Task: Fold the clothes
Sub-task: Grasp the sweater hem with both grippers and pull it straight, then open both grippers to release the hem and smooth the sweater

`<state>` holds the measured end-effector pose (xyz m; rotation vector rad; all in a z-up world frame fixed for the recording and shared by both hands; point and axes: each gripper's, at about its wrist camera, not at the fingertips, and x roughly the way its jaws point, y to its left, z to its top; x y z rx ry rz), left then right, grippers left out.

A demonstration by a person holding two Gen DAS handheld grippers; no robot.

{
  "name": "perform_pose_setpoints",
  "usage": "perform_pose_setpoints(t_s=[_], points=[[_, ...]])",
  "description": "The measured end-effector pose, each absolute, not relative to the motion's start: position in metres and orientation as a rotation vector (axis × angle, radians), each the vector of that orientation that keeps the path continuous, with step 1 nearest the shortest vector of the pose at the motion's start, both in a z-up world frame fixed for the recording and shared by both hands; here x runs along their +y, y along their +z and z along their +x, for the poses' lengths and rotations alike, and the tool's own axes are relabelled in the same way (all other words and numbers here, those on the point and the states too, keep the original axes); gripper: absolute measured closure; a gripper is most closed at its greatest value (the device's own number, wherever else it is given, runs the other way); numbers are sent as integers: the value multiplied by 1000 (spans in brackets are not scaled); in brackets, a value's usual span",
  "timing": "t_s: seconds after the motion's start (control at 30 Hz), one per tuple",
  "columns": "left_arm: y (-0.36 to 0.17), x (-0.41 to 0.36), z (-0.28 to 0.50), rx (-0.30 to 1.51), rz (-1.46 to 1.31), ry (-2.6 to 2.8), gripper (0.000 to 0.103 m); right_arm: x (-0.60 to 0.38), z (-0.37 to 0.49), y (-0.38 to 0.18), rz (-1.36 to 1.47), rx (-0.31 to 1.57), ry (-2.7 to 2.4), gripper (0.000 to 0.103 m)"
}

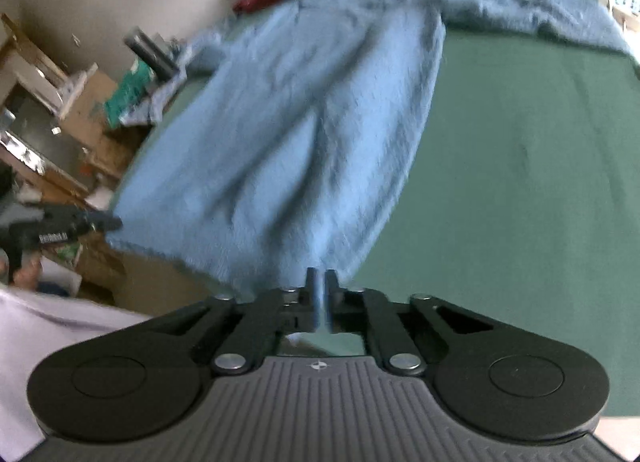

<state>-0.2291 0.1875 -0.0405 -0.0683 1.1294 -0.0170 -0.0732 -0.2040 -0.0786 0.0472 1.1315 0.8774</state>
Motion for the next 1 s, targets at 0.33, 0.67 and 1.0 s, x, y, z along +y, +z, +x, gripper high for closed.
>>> perform_pose_setpoints(t_s=[0.33, 0.67, 1.0], points=[[-72, 189, -227, 1191, -140, -13, 101, -185, -65, -93, 109, 1054, 761, 65], [-76, 184, -230, 1180, -86, -11, 97, -173, -73, -91, -68, 962, 708, 101], [-32, 187, -215, 1007, 12, -12, 94, -195, -85, -76, -63, 967, 676, 88]])
